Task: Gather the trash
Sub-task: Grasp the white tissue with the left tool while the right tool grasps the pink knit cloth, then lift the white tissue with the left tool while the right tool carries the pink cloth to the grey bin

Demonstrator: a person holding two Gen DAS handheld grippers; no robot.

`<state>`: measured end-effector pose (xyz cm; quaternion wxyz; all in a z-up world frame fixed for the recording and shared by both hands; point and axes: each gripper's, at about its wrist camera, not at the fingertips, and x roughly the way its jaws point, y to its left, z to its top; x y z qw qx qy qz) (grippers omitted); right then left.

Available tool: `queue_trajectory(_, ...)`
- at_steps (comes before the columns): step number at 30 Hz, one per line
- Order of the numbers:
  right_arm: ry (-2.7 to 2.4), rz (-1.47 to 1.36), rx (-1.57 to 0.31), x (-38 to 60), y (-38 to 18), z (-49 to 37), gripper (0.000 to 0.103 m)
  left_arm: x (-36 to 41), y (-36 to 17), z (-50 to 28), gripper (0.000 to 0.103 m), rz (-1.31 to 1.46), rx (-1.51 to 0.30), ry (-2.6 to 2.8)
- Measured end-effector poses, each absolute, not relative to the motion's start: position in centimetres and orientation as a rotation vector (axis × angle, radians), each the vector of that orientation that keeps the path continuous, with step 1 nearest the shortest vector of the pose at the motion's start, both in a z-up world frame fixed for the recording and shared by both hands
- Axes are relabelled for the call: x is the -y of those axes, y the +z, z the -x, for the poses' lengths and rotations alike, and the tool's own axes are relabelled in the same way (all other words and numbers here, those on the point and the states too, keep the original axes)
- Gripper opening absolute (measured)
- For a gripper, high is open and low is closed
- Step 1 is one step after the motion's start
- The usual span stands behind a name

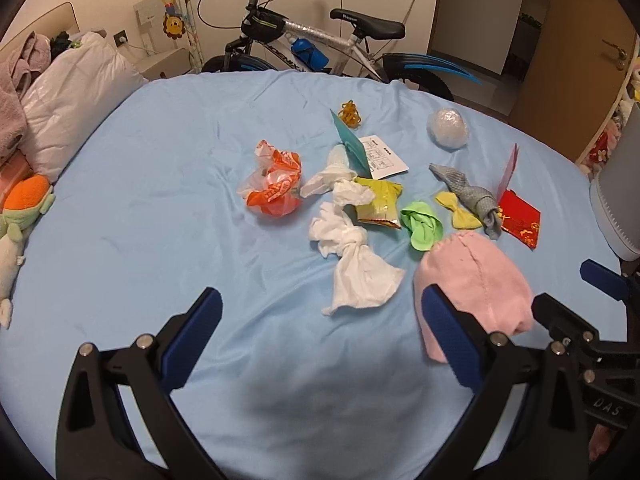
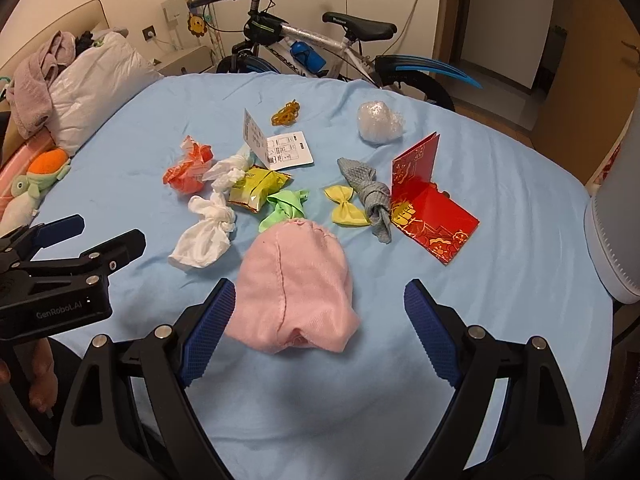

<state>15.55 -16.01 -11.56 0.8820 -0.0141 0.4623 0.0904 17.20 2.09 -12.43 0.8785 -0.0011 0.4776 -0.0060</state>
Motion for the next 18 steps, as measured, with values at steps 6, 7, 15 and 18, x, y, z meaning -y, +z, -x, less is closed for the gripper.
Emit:
queue_trajectory(6,0.188,0.014,-1.031,15.8,-15.5,-17.5,0.083,-1.7,-17.1,-20.7,0.046,0.022,-1.108,-0.040)
queue_trajectory(7,0.182,0.019,-1.039,15.7,-16.1,-17.8,0.083,-1.5,-18.0,-21.2,0.040,0.032,-1.128,-0.053)
queue_trajectory(15,0.264,-0.058,-1.118,16.0,-18.8,-18.5,0.033,0.9,-20.8,-22.6,0.004,-0.060,-1.160,-0.115)
queue_trajectory(18,0.289,-0.056,-1.100,15.7,-18.3,-18.0,0.019,0.5,-20.1,-22.4,0.002,-0.013,-1.134,-0.129)
